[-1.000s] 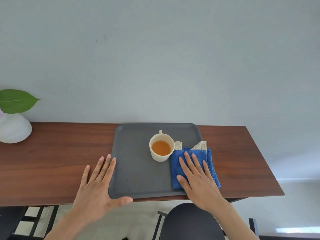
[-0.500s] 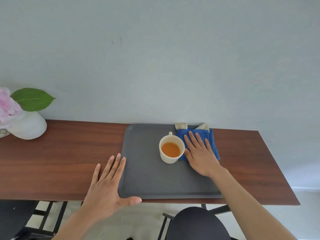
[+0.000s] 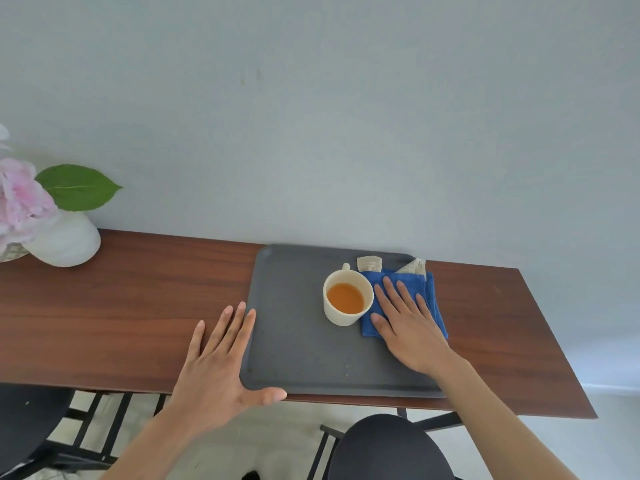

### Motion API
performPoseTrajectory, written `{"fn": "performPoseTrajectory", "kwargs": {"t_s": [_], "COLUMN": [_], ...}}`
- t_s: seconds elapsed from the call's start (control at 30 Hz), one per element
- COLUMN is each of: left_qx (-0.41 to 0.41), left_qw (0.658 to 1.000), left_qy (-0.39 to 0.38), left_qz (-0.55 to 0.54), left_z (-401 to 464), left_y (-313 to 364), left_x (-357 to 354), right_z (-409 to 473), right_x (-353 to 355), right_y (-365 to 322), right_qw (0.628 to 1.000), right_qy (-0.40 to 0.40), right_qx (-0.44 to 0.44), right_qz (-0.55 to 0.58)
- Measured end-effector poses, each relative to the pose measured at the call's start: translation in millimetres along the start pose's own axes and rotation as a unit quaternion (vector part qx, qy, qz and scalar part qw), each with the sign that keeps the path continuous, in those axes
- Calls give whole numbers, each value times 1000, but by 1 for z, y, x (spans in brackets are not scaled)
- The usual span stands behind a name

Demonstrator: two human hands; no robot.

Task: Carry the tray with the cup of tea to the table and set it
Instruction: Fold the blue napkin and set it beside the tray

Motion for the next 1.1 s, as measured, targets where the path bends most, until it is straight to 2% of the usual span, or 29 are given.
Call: {"fn": "performPoseTrajectory", "kwargs": {"t_s": [0.4, 0.5, 0.6, 0.83, 1.1], "left_qx": [-3, -3, -1, -1, 0], "left_qw": [1000, 1000, 1000, 1000, 1000], "left_qy": [4, 1, -4, -1, -9], "left_qz": [1, 0, 0, 4, 10], "left_z": [1, 1, 1, 0, 1], "left_y": [0, 0, -1, 1, 1], "left_x": [-1, -2, -3, -1, -1], "right_z": [-109, -126, -130, -123, -116], "right_x": [-3, 6, 23, 1, 4], "right_y": [-31, -52, -55, -36, -72], "right_qw": [999, 999, 999, 994, 993], "right_qy": [-41, -33, 20, -19, 28], "right_qx": [-8, 13, 28, 81, 102], "right_qz": [26, -17, -33, -66, -52]}}
Point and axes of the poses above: each hand's wrist, its own z-axis towards the middle knuckle, its own x-axis out of the back of the hand, y = z × x, the point moved 10 cm from there along z, towards the middle knuckle, and after that the axes turned 8 degrees about y, right-handed, at the moved point
